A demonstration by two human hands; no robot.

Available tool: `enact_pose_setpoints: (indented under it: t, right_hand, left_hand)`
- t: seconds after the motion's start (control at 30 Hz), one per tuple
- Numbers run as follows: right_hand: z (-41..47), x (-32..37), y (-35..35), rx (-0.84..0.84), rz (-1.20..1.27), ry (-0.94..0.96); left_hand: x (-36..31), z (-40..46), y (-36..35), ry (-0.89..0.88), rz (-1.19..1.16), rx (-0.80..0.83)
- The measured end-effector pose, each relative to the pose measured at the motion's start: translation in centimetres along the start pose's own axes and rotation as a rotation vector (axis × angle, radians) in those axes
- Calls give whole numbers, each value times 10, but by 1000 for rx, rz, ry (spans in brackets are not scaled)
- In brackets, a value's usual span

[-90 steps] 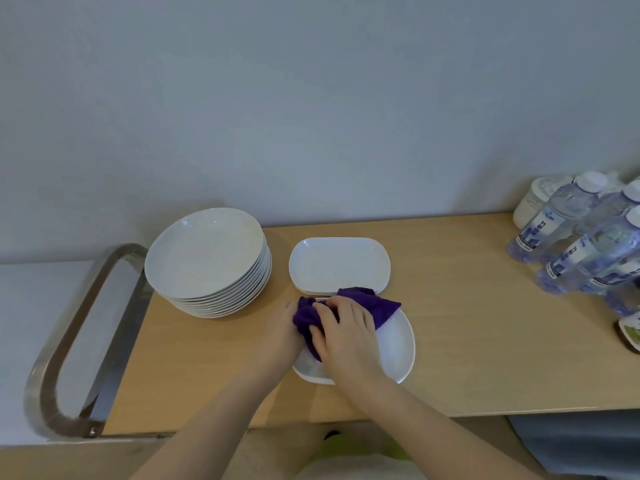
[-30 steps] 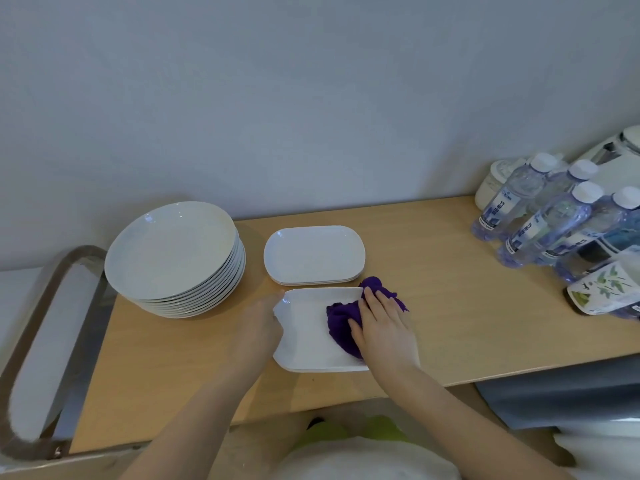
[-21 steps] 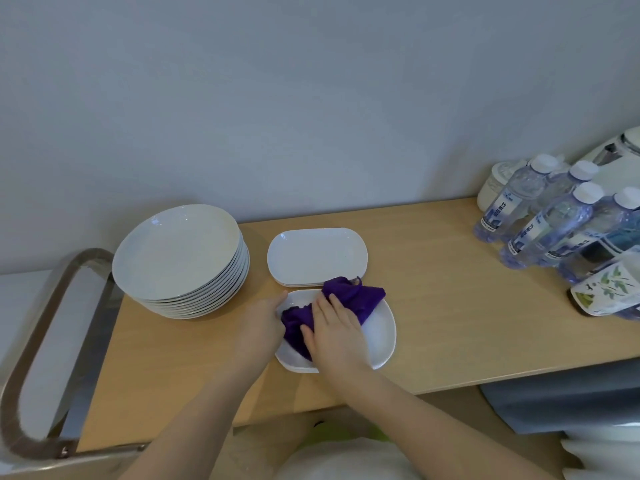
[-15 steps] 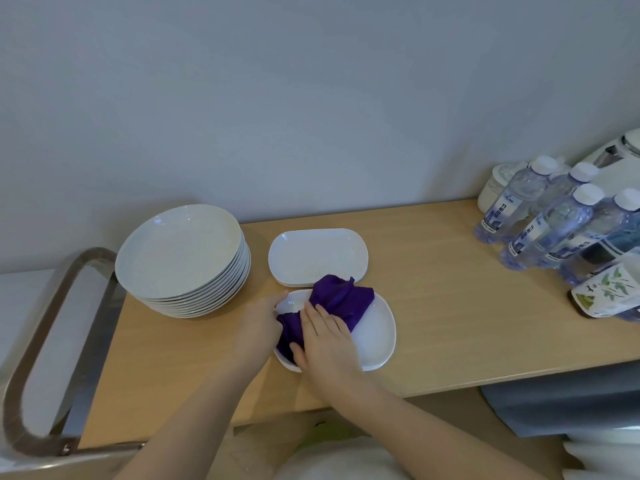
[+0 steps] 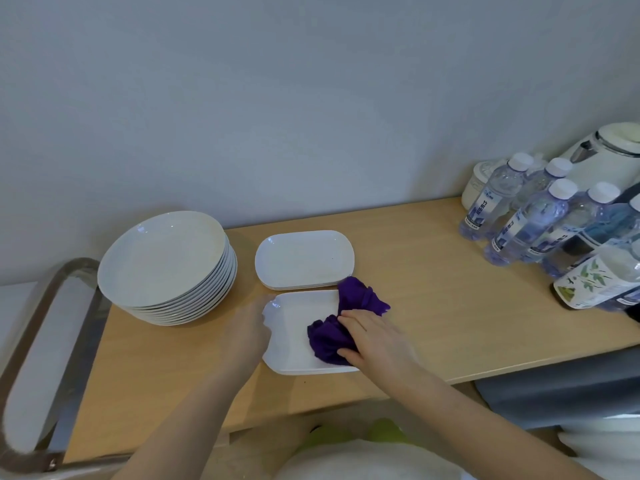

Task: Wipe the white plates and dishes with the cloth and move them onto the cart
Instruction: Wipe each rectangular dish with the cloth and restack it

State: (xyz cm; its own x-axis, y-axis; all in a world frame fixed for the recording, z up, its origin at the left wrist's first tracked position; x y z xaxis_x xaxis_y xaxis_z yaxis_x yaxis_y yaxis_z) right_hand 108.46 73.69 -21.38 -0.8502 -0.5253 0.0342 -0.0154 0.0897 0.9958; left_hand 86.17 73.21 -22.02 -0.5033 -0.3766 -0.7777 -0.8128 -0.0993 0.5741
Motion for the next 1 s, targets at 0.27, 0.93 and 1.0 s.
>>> enact_pose_setpoints:
  t: [0.27,0.93,1.0]
  right_hand:
    - [7,-19,1,-28,-59,-37]
    - [52,29,2,-132,11,-67]
    - [50,20,3,-128,-20,-139]
  left_hand:
    - [-3,-1,0,-2,32,-18]
    - [-8,-4,-4,-2,-56,10]
    - [-11,-6,-4,-12,-88,1]
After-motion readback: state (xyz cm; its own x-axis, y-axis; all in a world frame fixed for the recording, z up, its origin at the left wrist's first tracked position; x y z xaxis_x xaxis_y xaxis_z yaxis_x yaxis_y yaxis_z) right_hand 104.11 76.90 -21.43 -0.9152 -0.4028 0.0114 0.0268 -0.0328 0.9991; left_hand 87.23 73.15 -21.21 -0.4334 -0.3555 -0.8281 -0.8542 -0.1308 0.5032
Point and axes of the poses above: each hand's wrist, its own z-axis towards the middle knuckle, its own y-axis out of the back of the hand, x = y × z, the point moved 4 cm from there along z, towards the middle knuckle, and after that the axes turned 13 degrees about -z, right-handed, at the moved point
